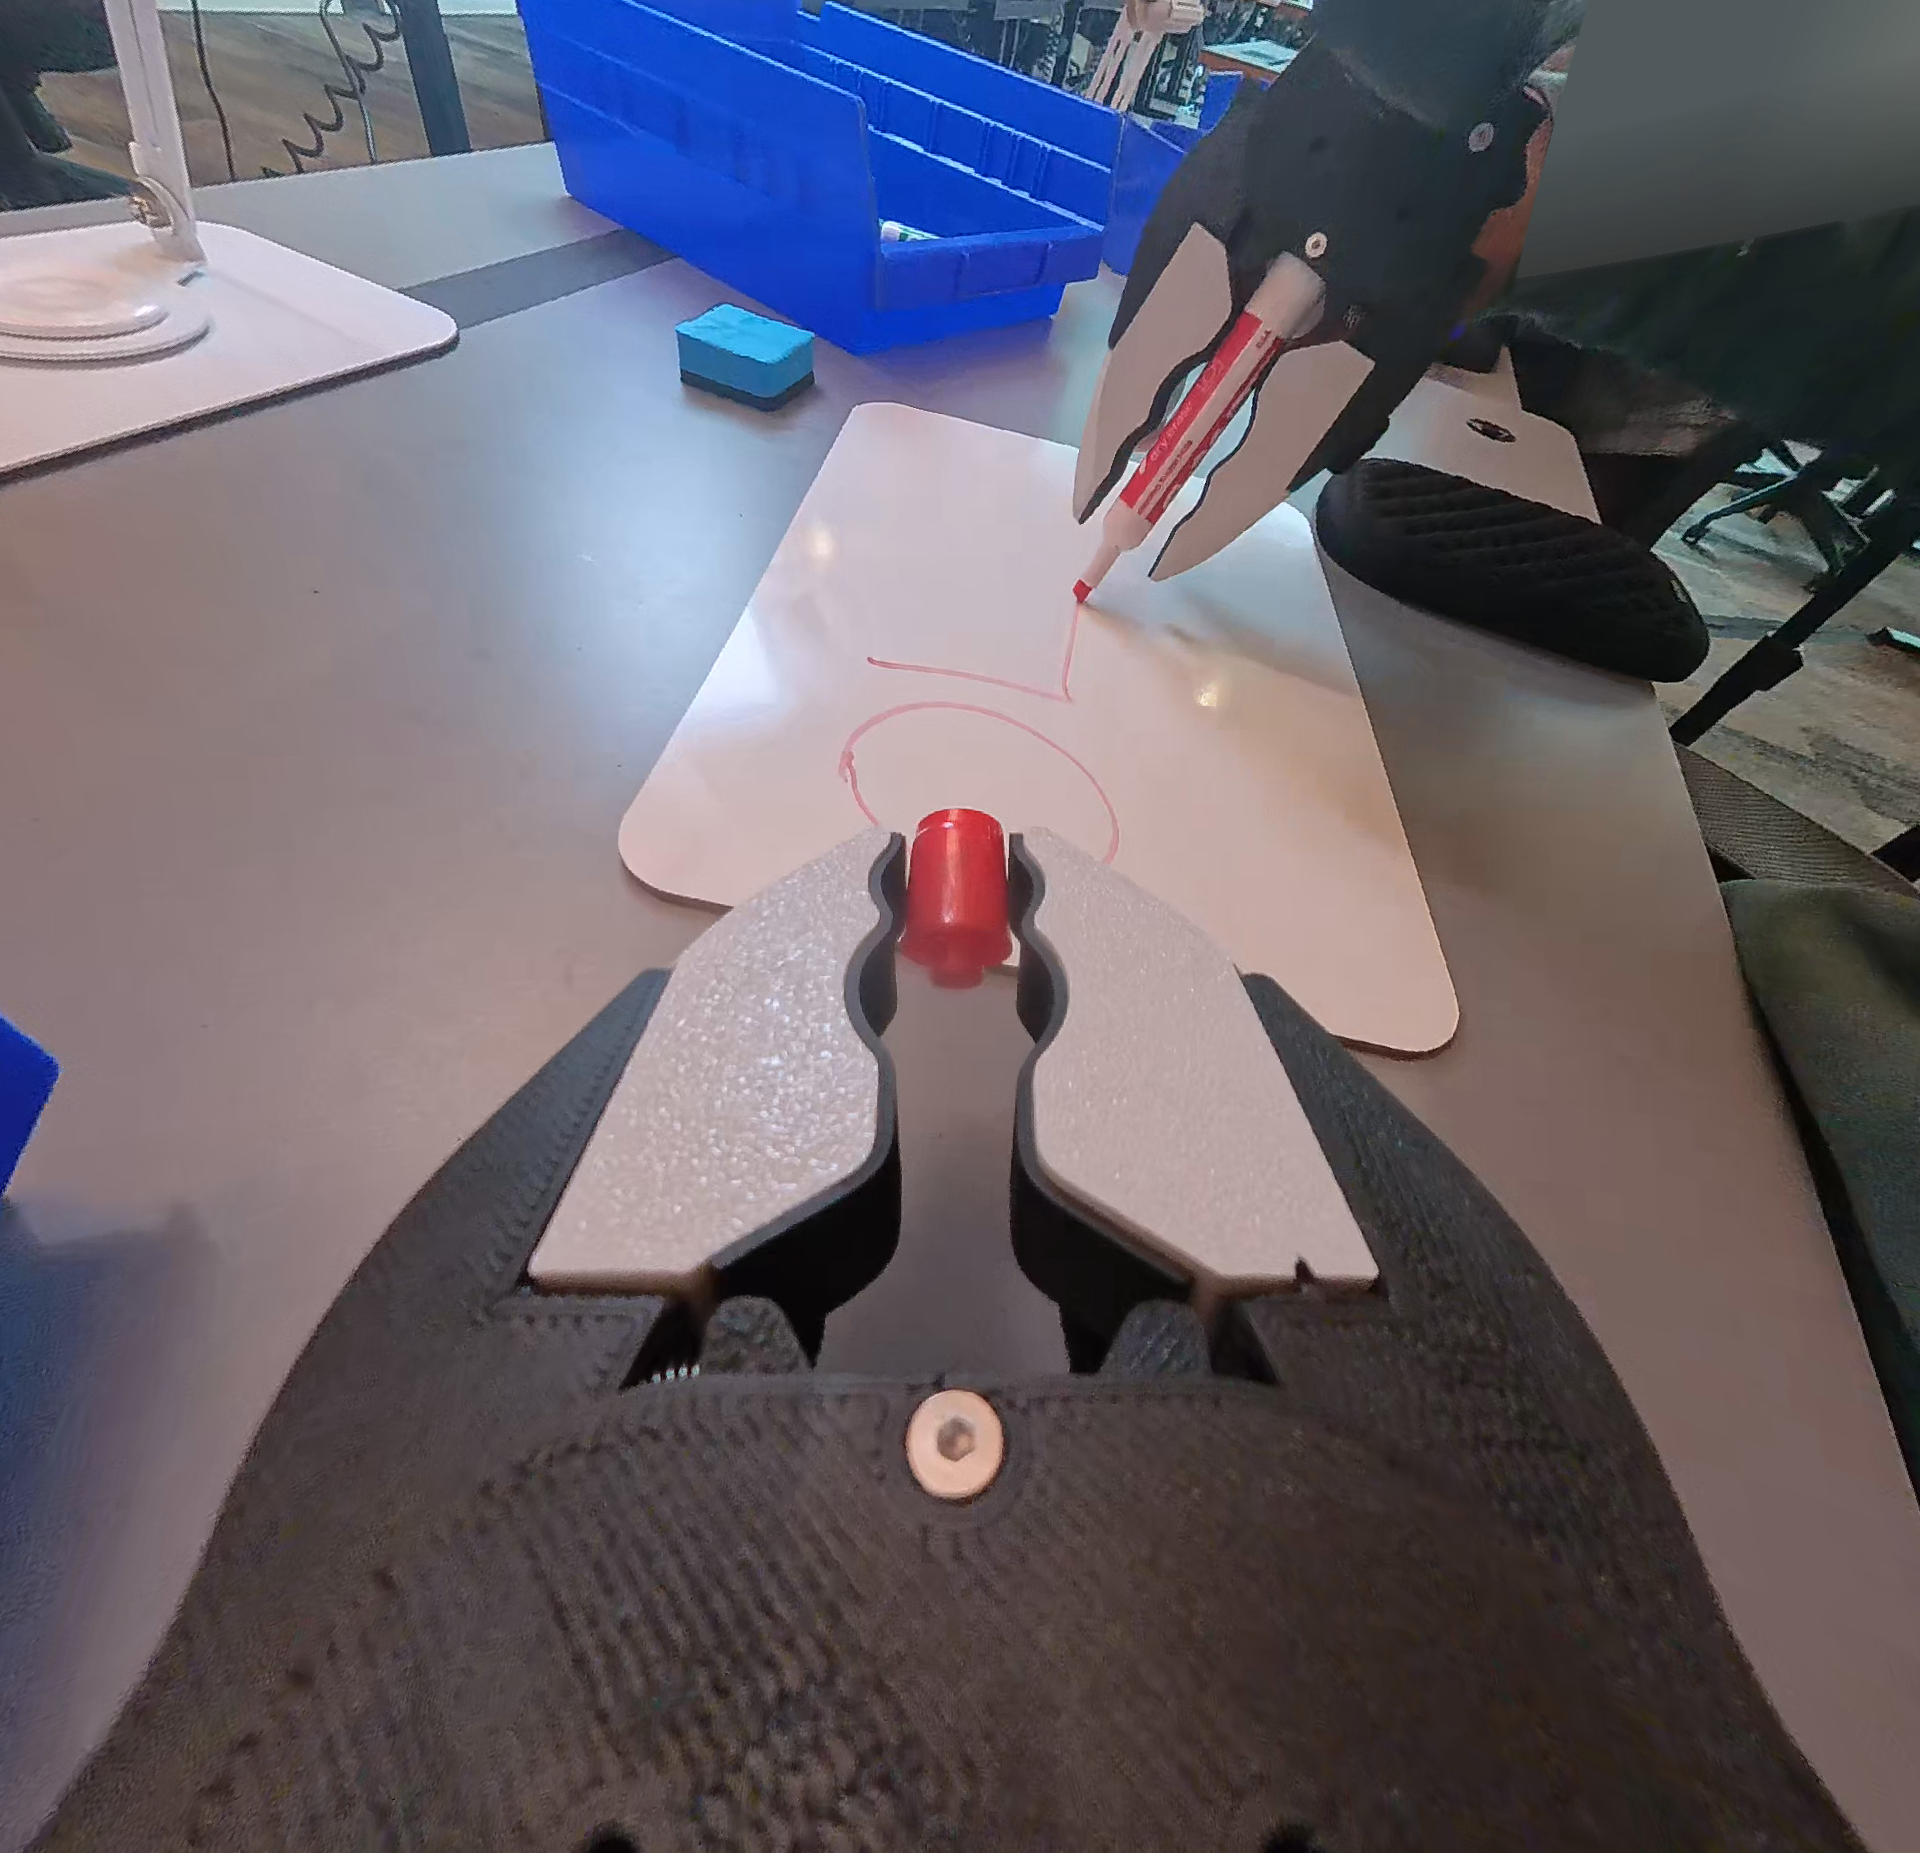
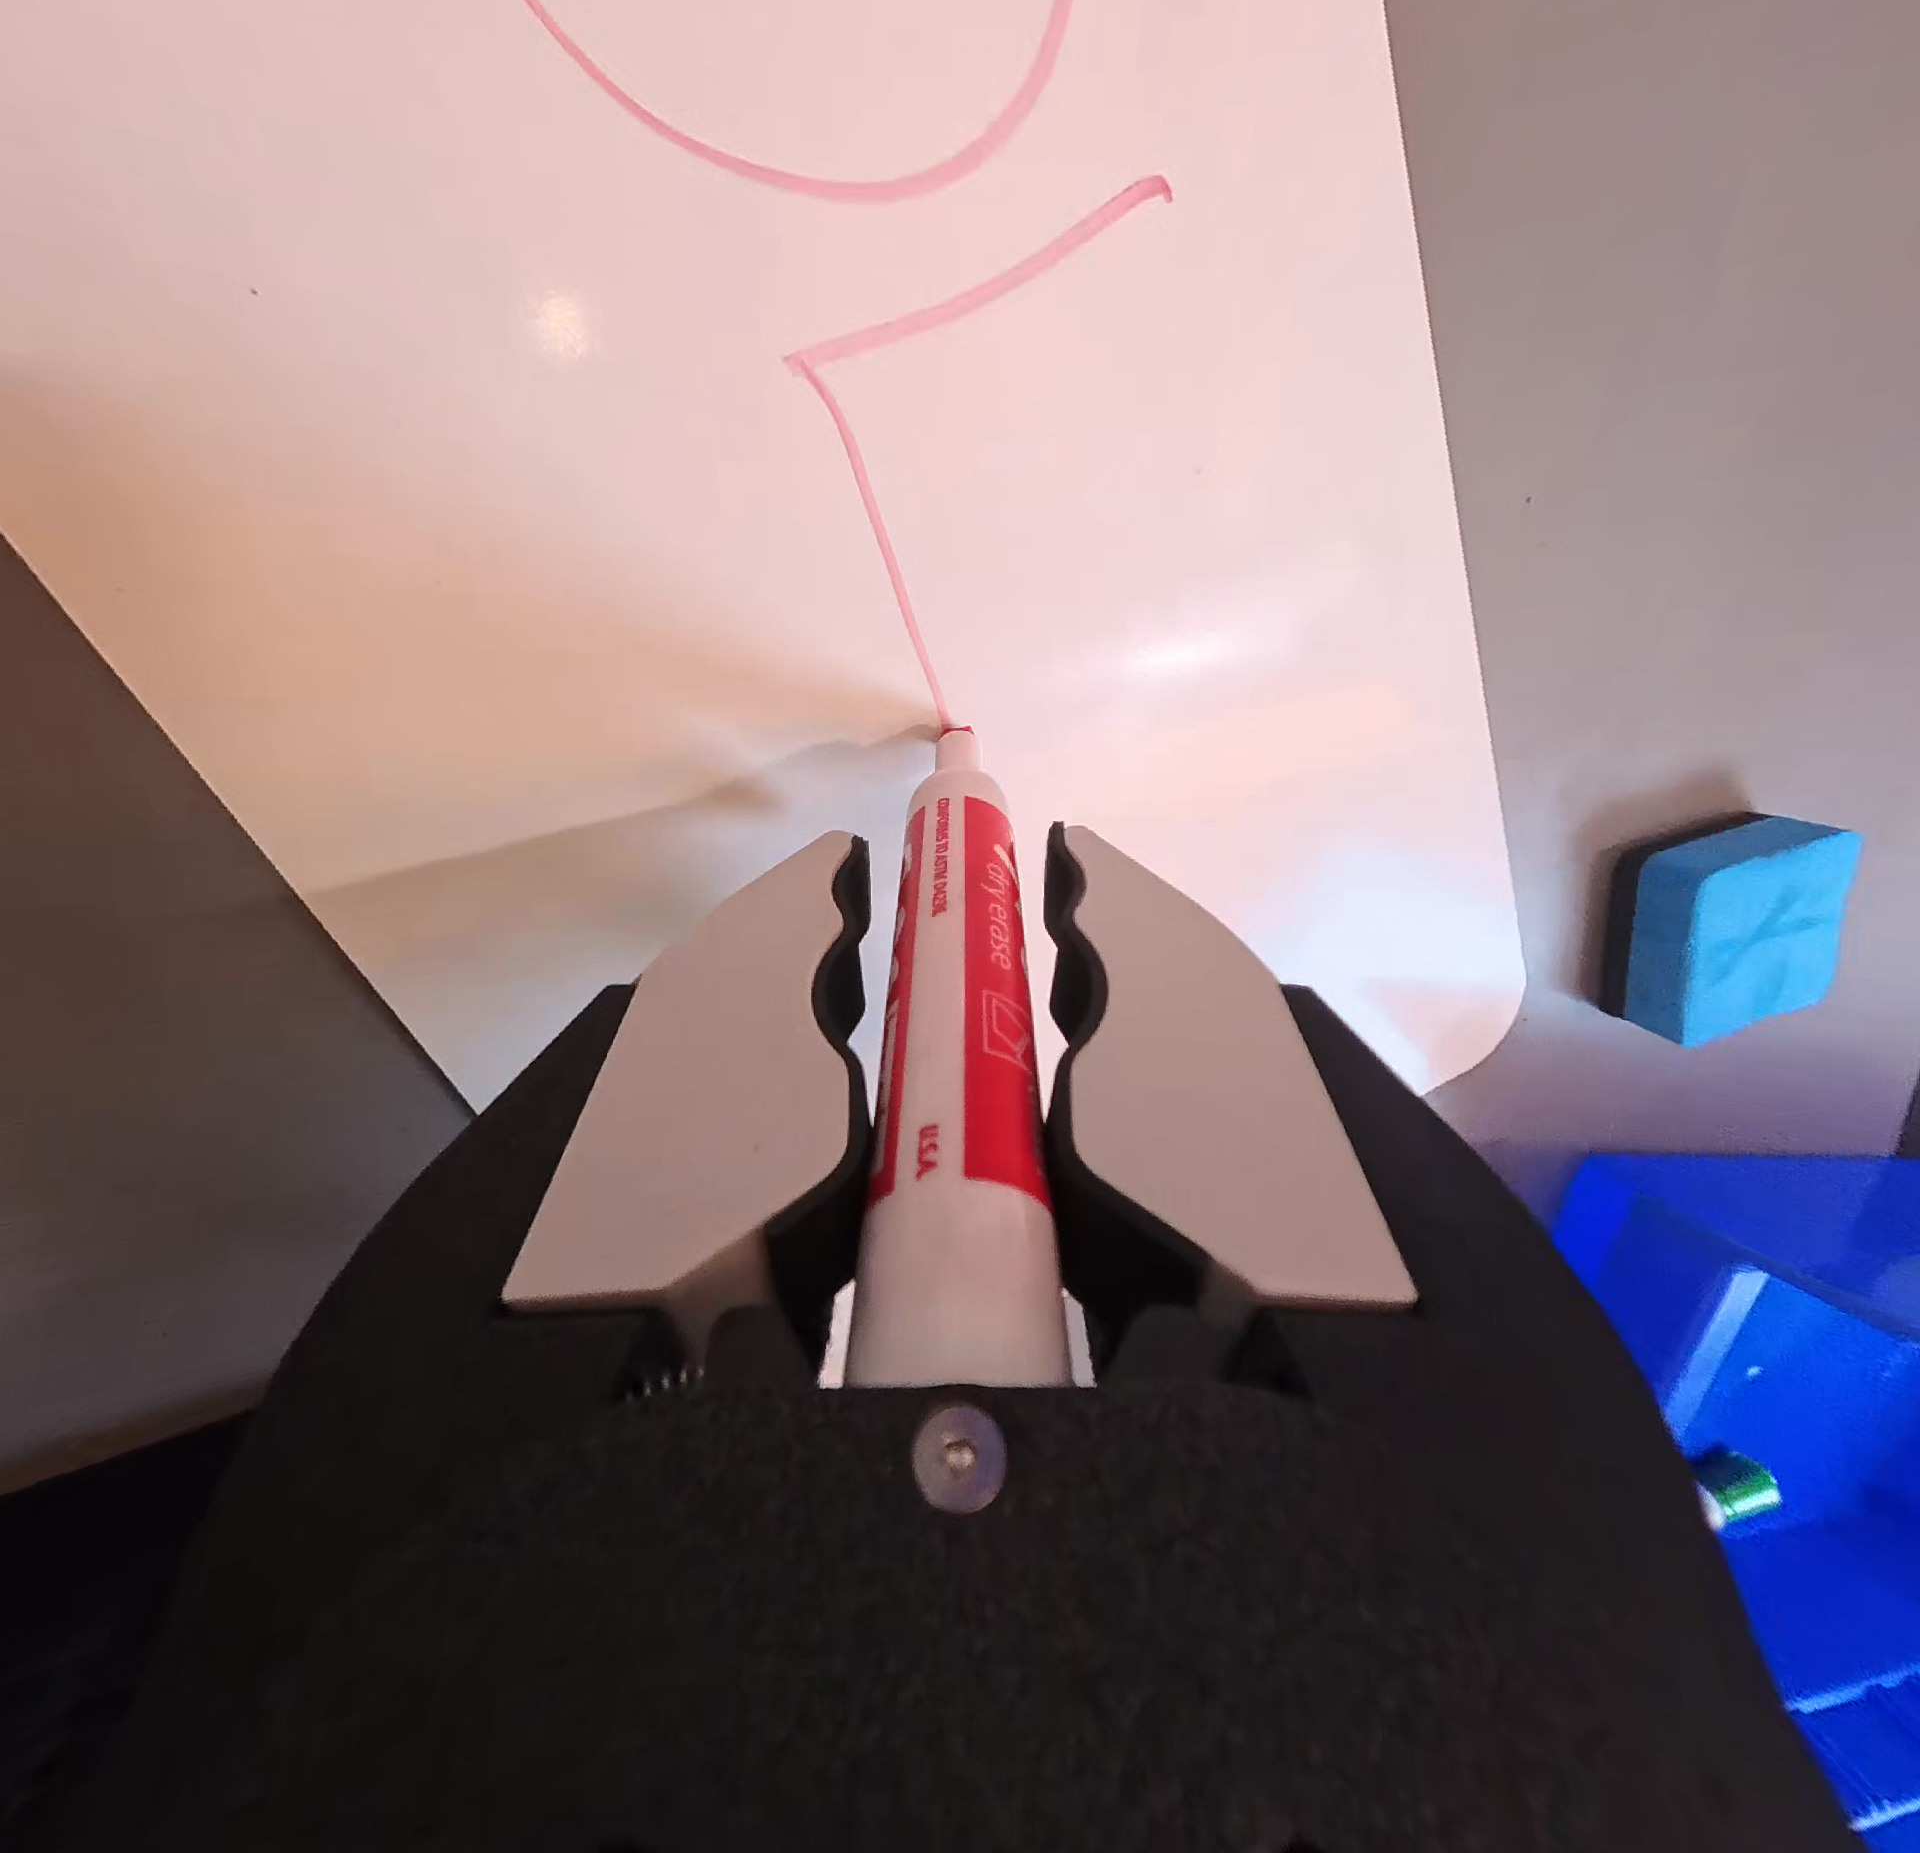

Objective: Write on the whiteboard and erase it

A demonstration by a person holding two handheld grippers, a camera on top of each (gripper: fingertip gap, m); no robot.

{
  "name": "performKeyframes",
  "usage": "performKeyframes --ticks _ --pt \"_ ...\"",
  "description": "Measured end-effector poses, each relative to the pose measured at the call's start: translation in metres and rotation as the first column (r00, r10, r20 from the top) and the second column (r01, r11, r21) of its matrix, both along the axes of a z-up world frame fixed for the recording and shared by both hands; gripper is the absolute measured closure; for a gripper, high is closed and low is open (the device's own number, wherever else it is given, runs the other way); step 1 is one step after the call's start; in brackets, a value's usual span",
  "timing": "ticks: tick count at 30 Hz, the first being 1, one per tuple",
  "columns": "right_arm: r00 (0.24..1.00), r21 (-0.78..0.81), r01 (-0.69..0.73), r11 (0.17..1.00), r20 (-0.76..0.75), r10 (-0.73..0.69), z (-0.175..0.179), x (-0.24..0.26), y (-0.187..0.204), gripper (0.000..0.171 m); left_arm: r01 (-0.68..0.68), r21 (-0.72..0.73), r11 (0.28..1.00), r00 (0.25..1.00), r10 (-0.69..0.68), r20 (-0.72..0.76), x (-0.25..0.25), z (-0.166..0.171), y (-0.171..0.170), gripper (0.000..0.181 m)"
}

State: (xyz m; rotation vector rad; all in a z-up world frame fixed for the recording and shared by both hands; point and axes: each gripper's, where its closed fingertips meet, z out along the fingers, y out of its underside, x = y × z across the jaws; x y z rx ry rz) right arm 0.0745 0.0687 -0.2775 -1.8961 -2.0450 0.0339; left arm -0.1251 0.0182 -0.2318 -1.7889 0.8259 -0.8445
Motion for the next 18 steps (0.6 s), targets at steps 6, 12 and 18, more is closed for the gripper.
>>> performKeyframes --ticks 6,12,18 --pt "1.000 0.064 0.001 0.998 -0.003 -0.001 0.000 -0.014 0.024 0.138 -0.001 0.005 1.000 1.000 0.001 -0.004 0.000 0.000 0.000 0.163" --pt "1.000 0.092 0.003 0.996 -0.005 -0.003 0.000 -0.030 0.059 0.138 -0.002 0.031 1.000 1.000 0.002 -0.029 0.000 0.000 -0.001 0.163" --pt "0.999 0.061 -0.023 0.998 -0.027 0.024 -0.001 -0.046 0.055 0.138 0.001 0.023 1.000 1.000 -0.001 -0.030 0.001 -0.001 -0.001 0.163"
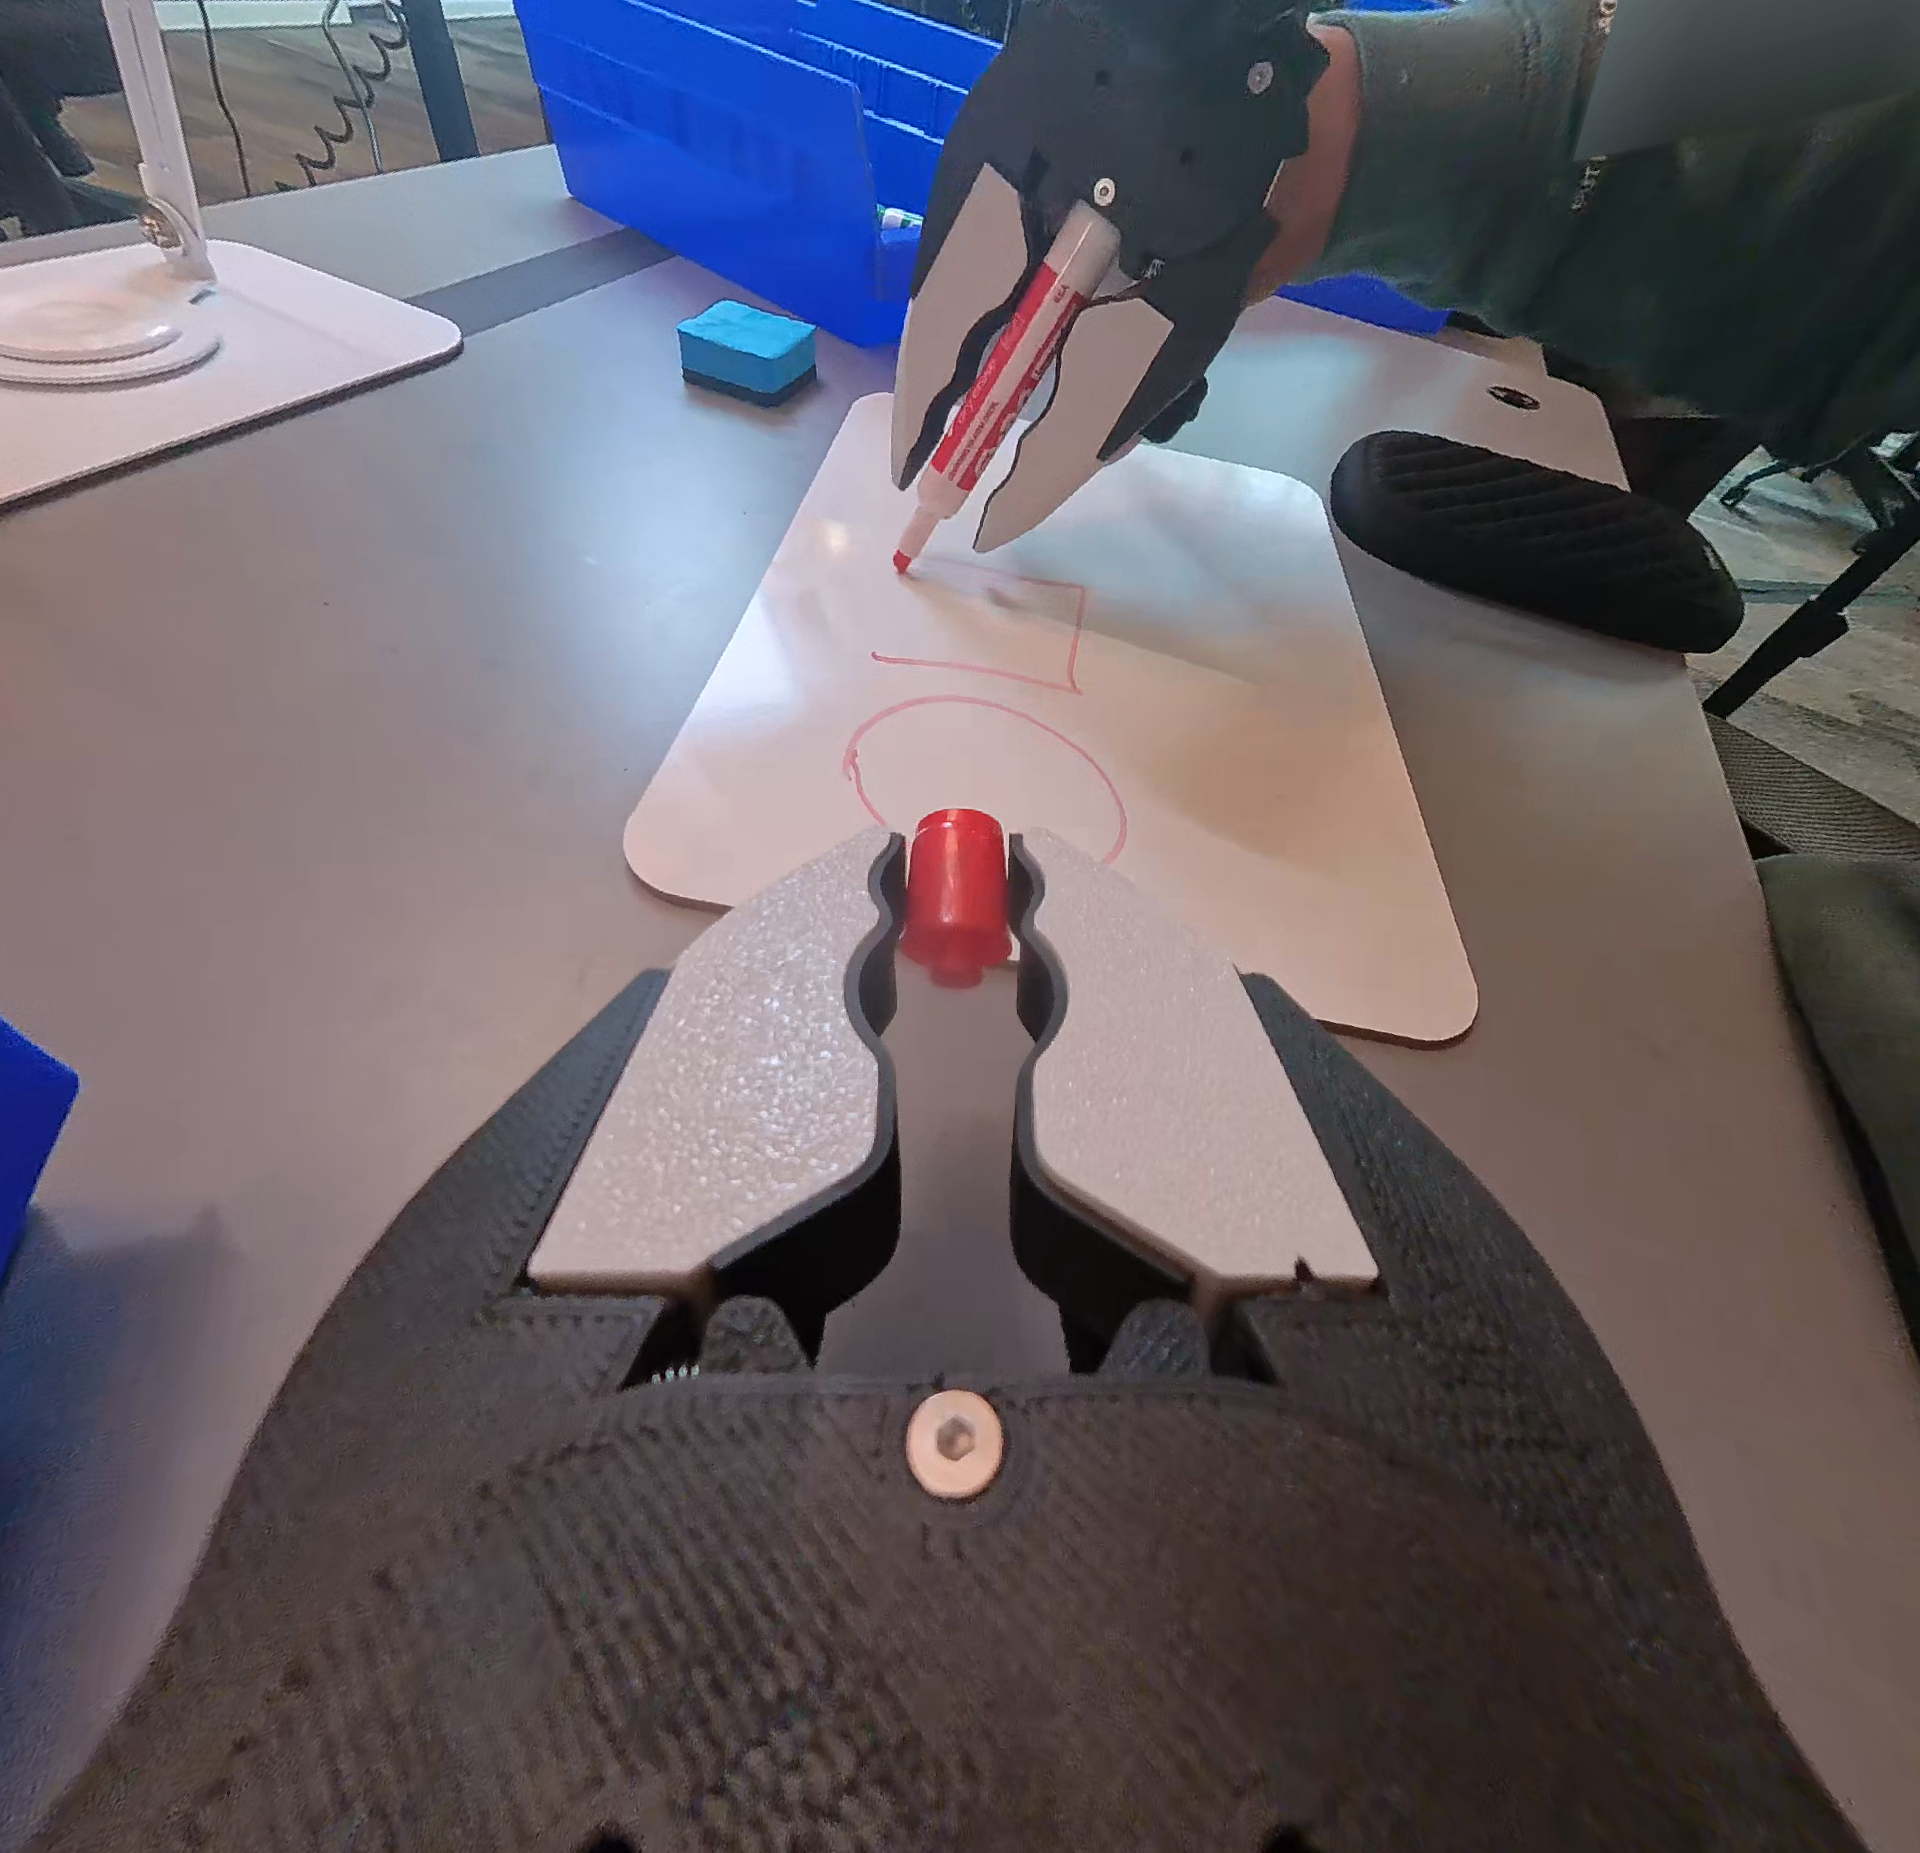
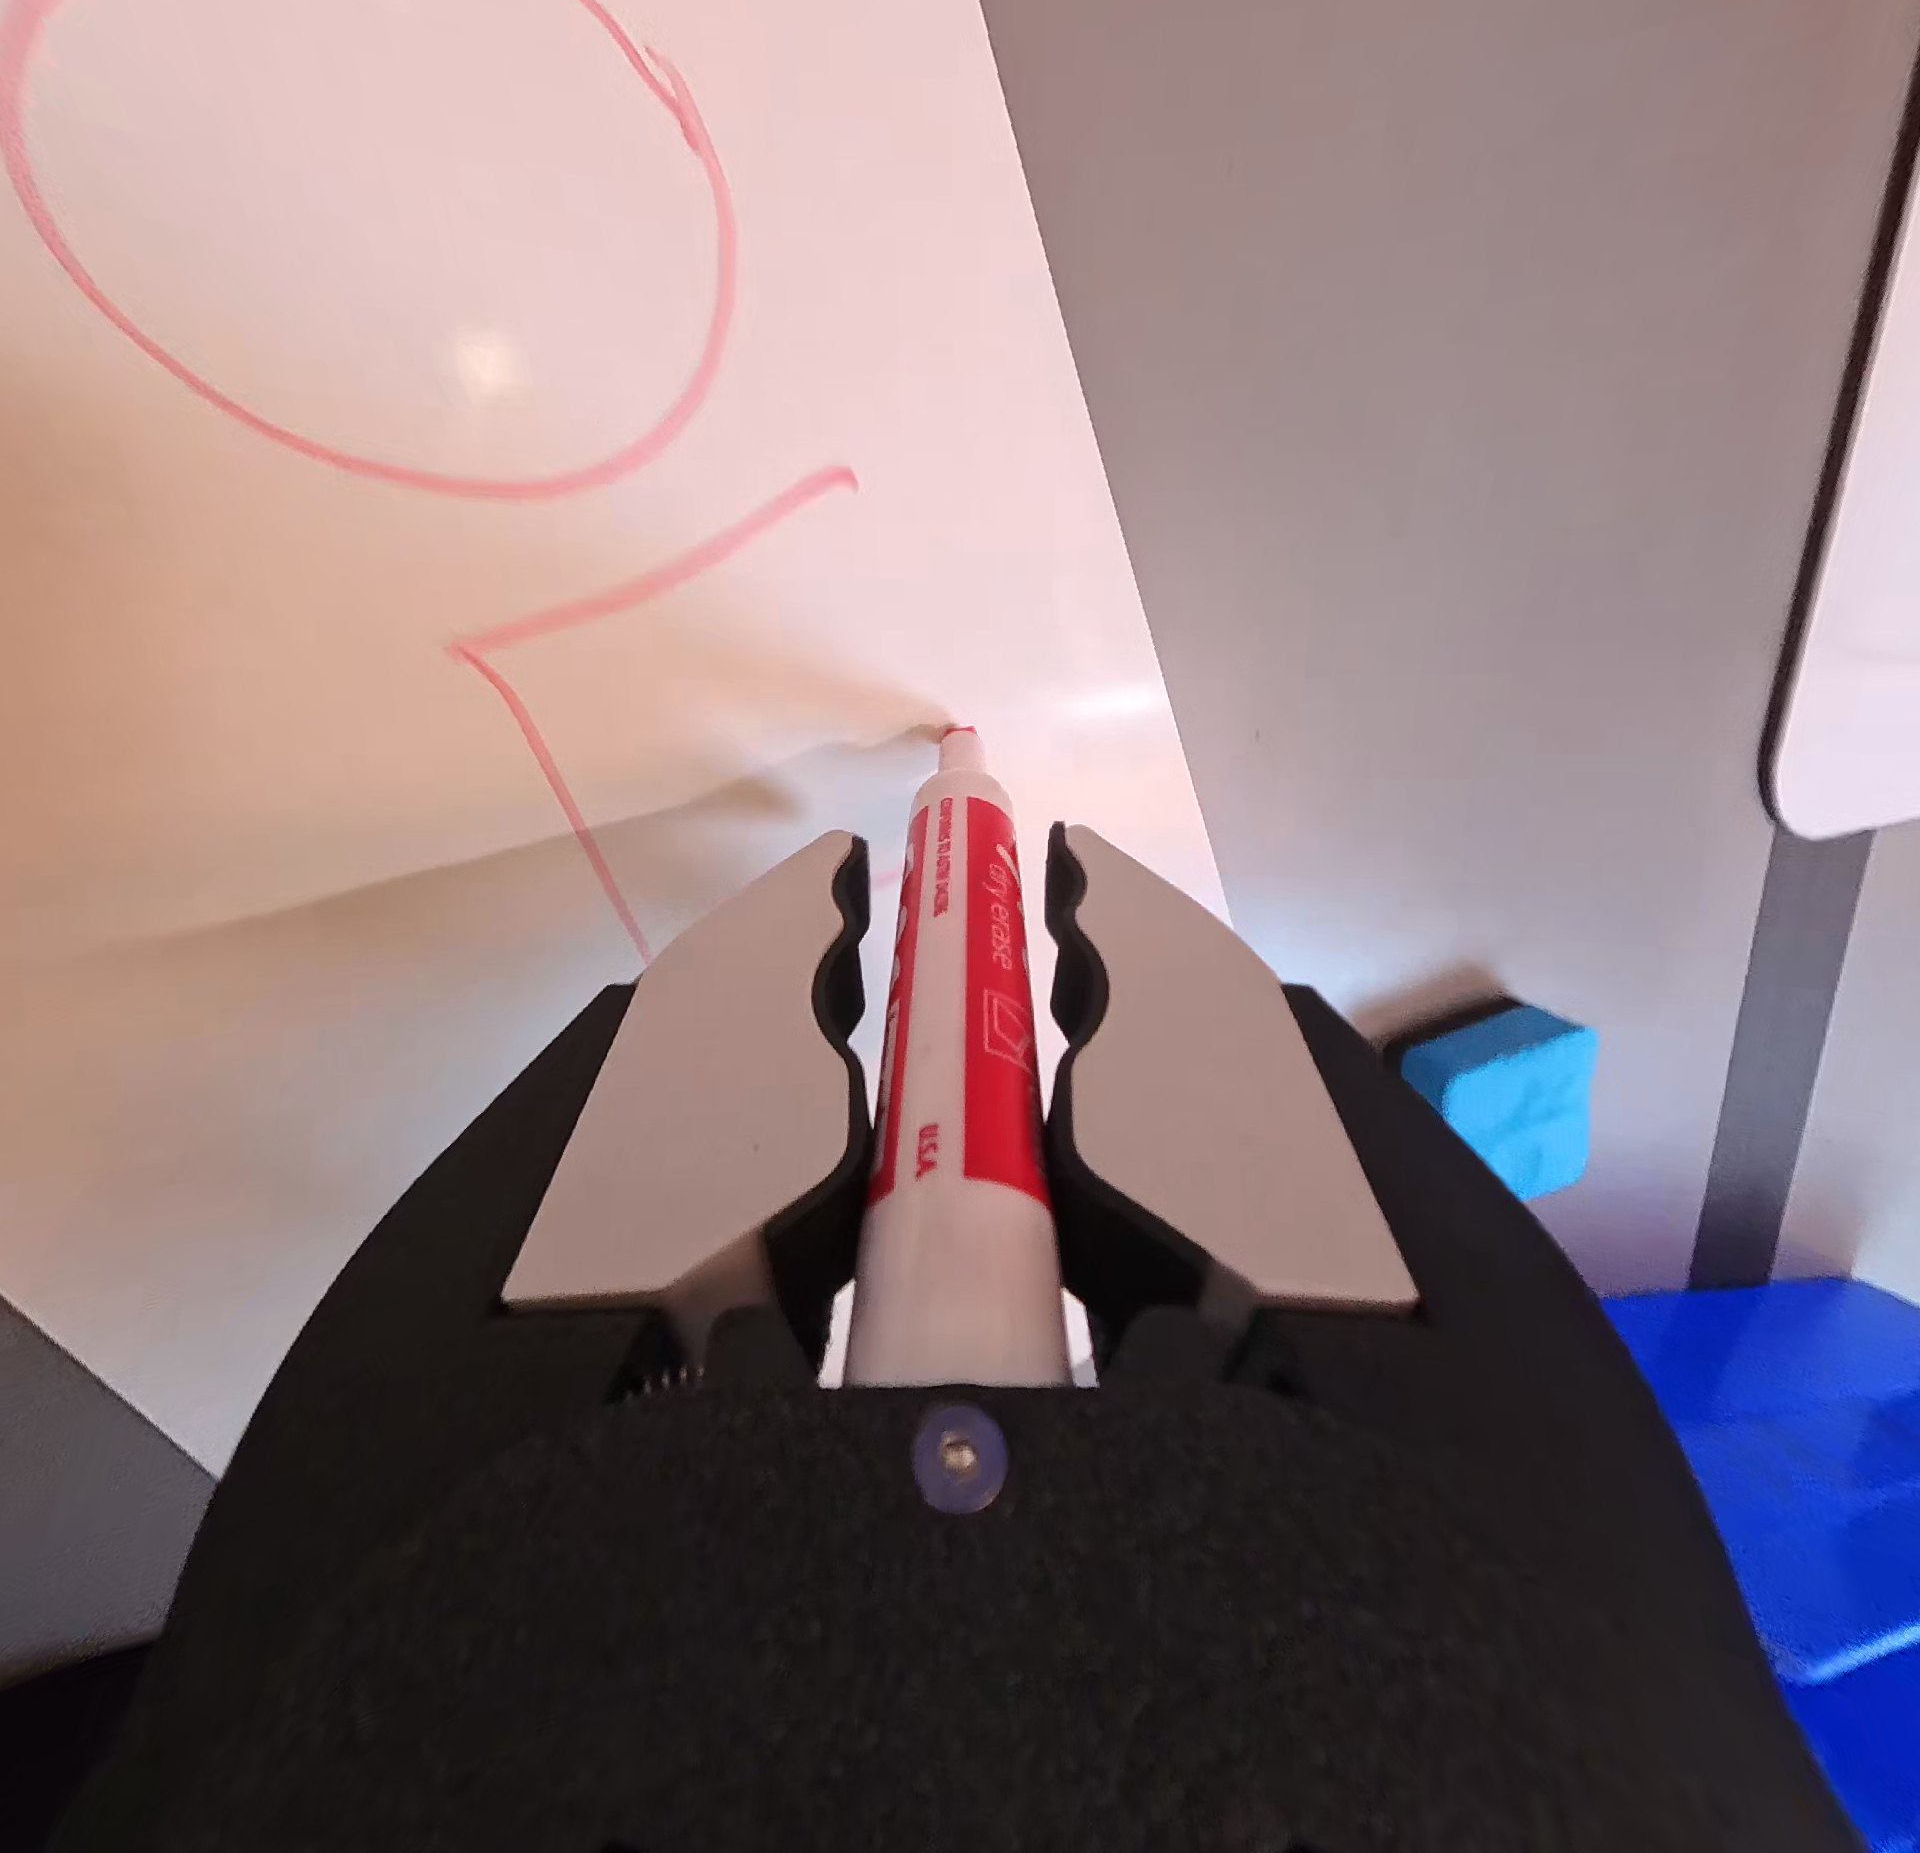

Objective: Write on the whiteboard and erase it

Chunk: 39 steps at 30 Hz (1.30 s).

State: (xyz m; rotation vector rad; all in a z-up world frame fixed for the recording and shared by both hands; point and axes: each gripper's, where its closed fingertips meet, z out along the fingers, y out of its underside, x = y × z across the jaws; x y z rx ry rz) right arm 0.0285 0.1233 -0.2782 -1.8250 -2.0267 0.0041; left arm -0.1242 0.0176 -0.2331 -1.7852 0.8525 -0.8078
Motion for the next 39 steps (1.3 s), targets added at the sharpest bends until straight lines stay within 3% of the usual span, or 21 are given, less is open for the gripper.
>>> performKeyframes --ticks 7,12,16,33,39 --pt "0.994 -0.023 -0.087 0.996 -0.067 0.086 0.001 -0.044 -0.018 0.138 0.000 0.007 1.000 1.000 0.000 -0.004 0.000 0.000 -0.001 0.163" --pt "0.988 -0.054 0.051 0.997 -0.145 -0.059 0.022 -0.002 -0.007 0.138 0.003 0.007 1.000 1.000 -0.003 -0.002 0.000 0.001 -0.001 0.163" --pt "0.980 -0.086 0.130 0.988 -0.139 -0.141 0.017 0.034 -0.015 0.138 0.009 -0.008 1.000 1.000 -0.009 0.003 0.001 -0.001 -0.001 0.163" --pt "0.984 -0.063 0.140 0.988 -0.104 -0.146 0.000 0.042 -0.018 0.138 0.001 -0.013 1.000 1.000 -0.001 0.021 -0.002 0.000 0.000 0.163" --pt "0.980 -0.012 0.191 0.981 -0.045 -0.192 0.000 0.070 -0.005 0.138 -0.002 -0.016 1.000 1.000 0.003 0.029 -0.003 0.001 0.001 0.163"
